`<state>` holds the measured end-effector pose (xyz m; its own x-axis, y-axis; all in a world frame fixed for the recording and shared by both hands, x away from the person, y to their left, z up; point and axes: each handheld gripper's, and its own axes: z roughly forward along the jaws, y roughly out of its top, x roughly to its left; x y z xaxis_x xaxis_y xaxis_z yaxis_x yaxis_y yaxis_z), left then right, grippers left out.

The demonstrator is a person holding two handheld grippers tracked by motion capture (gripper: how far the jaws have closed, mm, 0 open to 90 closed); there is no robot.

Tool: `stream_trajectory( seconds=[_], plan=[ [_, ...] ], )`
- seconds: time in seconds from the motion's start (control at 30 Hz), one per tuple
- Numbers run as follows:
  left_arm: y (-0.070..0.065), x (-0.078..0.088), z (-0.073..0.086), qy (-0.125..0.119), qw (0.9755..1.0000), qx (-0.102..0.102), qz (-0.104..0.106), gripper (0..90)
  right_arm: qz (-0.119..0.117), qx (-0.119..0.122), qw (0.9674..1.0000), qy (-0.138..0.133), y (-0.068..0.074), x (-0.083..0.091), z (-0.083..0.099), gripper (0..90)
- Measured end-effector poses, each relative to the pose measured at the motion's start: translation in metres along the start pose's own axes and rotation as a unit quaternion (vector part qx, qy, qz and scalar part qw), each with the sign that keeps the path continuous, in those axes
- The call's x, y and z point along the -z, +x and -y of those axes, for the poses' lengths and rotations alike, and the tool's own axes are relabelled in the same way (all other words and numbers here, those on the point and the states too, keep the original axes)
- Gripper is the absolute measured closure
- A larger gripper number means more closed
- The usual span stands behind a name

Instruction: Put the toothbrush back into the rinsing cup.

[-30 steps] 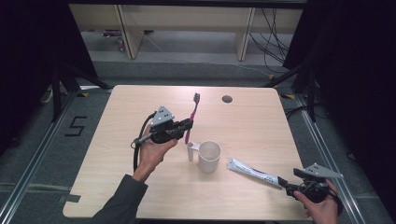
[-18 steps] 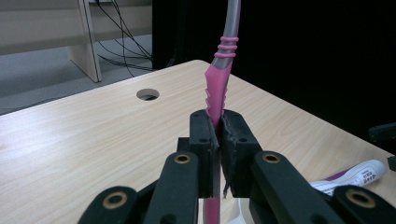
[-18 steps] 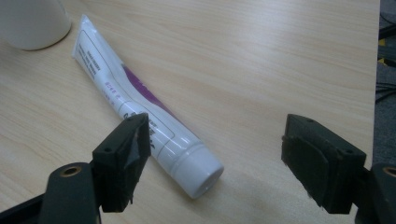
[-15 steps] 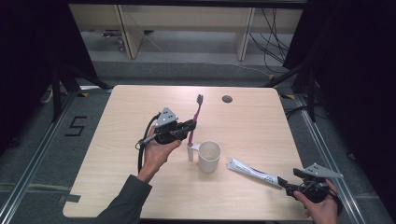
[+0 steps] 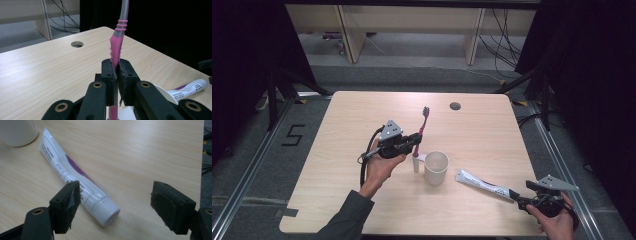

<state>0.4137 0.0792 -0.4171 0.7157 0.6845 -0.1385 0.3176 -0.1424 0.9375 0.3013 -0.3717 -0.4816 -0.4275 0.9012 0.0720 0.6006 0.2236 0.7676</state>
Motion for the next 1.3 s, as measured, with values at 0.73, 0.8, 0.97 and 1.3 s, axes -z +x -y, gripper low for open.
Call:
stream_trajectory(
  seconds=[0.73, 0.8, 0.97, 1.3],
  plan=[
    [-0.002, 0.006, 0.027, 0.047, 0.9988, -0.012, 0.004, 82.3, -0.003, 0.007, 1.0000, -0.001, -0.001, -0.001, 0.000, 24.7],
    [-0.003, 0.006, 0.029, 0.050, 0.9987, -0.013, 0.005, 82.2, -0.003, -0.003, 1.0000, 0.004, 0.002, 0.001, 0.000, 24.7],
    [-0.002, 0.006, 0.031, 0.054, 0.9985, -0.013, 0.004, 81.6, 0.003, 0.020, 0.9998, -0.002, 0.000, 0.000, 0.000, 24.7],
    [-0.002, 0.005, 0.034, 0.063, 0.9978, -0.016, 0.008, 77.4, -0.003, 0.016, 0.9999, 0.002, 0.000, -0.001, 0.000, 24.7]
  ],
)
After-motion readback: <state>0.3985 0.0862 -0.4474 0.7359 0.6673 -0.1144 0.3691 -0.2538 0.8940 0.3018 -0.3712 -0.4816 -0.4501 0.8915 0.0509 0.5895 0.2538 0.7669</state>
